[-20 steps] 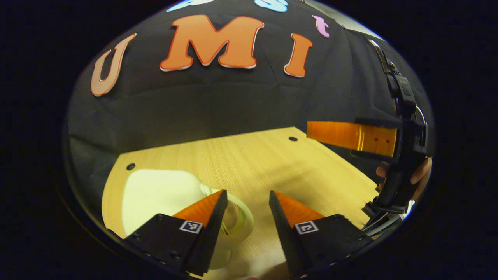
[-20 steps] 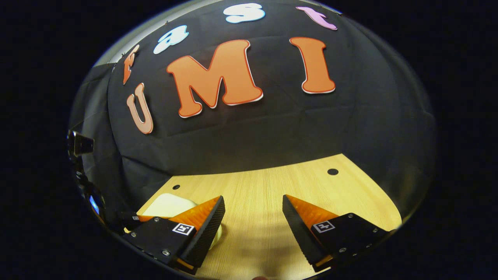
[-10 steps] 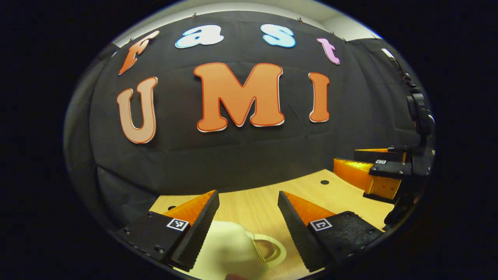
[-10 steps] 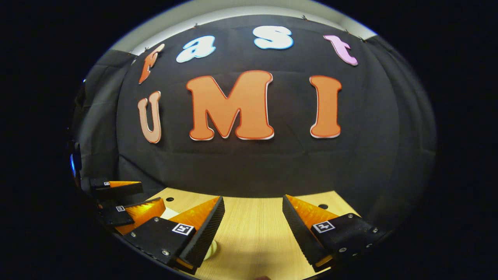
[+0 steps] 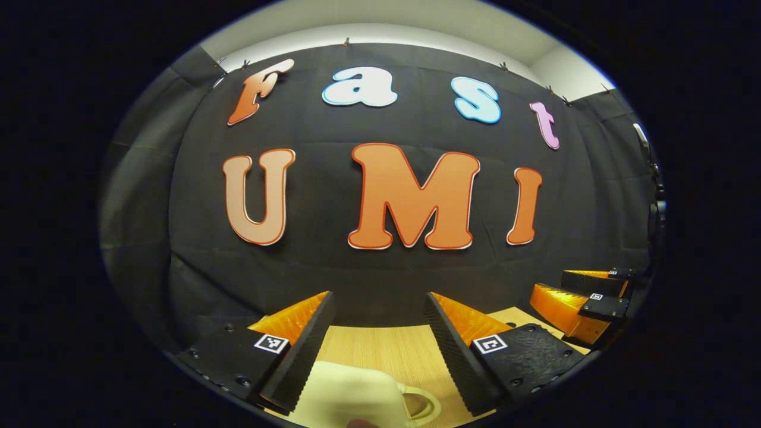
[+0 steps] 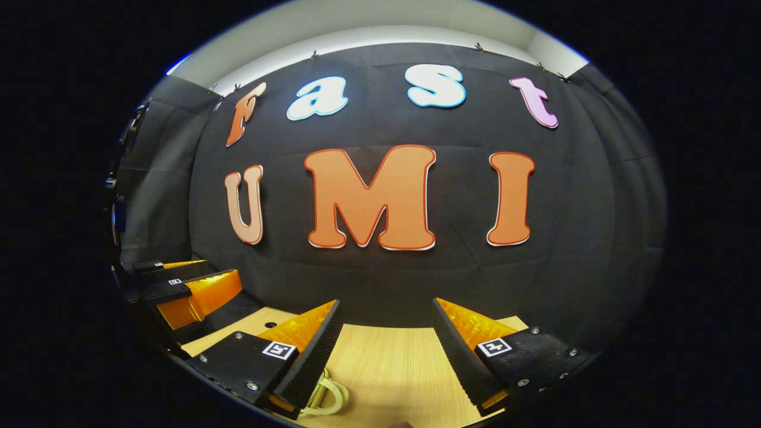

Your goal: First open the suitcase, pack the skin care products into it, and then close the suitcase.

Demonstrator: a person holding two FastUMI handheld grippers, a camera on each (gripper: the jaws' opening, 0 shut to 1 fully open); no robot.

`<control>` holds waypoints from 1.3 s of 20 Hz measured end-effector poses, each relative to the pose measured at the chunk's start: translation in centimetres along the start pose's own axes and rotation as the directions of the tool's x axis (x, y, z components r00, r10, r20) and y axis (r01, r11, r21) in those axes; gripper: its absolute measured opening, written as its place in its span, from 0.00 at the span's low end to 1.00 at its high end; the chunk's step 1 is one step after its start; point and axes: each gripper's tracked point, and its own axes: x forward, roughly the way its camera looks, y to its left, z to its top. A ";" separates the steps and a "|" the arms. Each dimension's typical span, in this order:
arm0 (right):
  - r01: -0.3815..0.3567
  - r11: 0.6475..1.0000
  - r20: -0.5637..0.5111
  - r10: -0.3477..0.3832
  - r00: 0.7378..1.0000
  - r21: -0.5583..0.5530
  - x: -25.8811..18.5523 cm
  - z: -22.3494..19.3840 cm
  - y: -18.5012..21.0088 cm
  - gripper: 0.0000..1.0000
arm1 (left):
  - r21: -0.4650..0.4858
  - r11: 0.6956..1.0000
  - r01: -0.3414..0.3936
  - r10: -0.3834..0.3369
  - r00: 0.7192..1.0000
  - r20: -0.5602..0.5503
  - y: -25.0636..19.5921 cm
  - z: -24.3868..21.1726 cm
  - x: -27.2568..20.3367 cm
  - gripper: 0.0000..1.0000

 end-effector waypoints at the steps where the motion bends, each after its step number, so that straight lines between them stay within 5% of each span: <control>1: 0.011 1.000 0.013 -0.011 1.000 -0.003 -0.1 0.3 -0.1 0.95 | -0.007 1.000 -0.005 0.006 1.000 0.013 0.6 0.4 -0.3 0.97; 14: 0.022 0.997 0.077 -0.017 0.997 -0.069 -2.2 0.3 0.7 0.95 | 0.084 0.996 0.014 -0.025 0.990 0.137 -2.7 0.8 -0.8 0.95; 26: 0.022 0.999 0.077 -0.018 0.997 -0.048 -2.5 -0.7 -2.0 0.95 | 0.178 0.983 0.053 -0.063 0.997 0.052 -6.4 -2.1 0.6 0.97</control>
